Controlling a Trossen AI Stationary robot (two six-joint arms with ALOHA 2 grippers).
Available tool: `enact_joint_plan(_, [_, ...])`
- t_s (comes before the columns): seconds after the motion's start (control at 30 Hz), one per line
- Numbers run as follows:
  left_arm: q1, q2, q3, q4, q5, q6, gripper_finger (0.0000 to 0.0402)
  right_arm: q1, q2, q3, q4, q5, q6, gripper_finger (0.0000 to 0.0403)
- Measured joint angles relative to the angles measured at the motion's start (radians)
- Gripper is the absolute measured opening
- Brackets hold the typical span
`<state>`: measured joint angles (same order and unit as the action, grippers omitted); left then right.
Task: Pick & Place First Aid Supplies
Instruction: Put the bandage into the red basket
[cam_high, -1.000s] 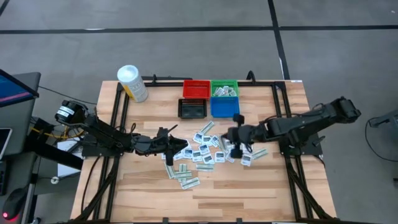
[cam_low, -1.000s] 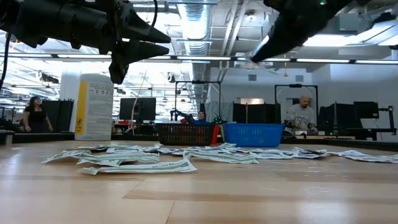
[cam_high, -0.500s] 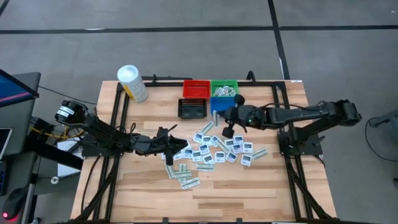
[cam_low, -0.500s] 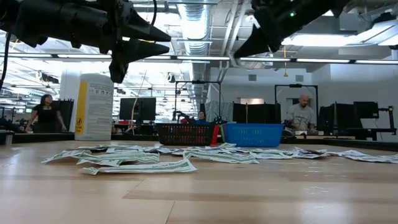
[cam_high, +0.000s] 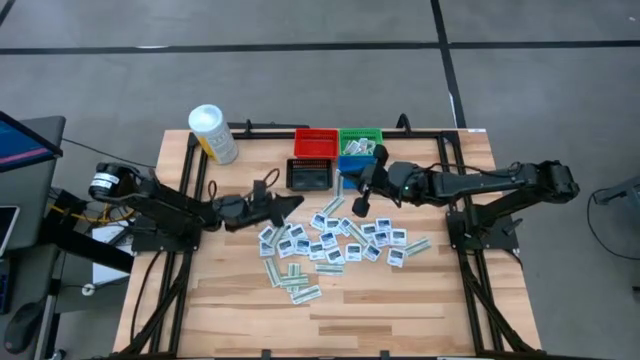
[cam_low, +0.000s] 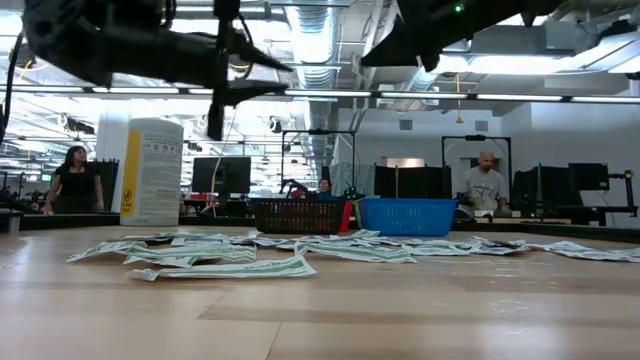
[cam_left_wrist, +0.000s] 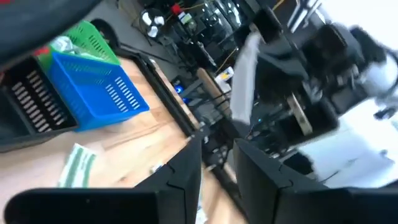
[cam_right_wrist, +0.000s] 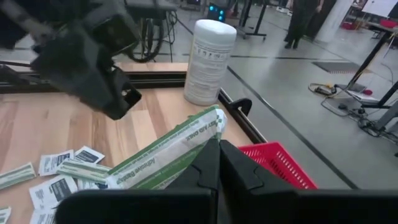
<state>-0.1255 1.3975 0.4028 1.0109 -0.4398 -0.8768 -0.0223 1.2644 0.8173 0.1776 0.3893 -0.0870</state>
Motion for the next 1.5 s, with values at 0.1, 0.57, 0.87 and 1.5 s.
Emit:
enact_joint_plan(0.1, [0.056, 0.000, 0.040, 0.006, 0.097, -0.025, 0.0095, 0.000, 0.000, 0.000, -0.001, 0.000, 0.000, 0.0000])
enact_joint_plan(0.57, [0.114, 0.000, 0.135, -0.001, 0.215, 0.056, 0.0165, 0.002, 0.000, 0.000, 0.081, -0.052, 0.000, 0.0000])
enact_joint_plan(0.87, [0.104, 0.000, 0.135, -0.001, 0.174, 0.057, 0.0214, 0.000, 0.000, 0.000, 0.099, -0.052, -0.001, 0.0000])
enact_joint_plan(1.5, [0.093, 0.136, 0.239, 0.001, 0.216, 0.059, 0.0209, -0.008, 0.000, 0.000, 0.052, -0.052, 0.000, 0.0000])
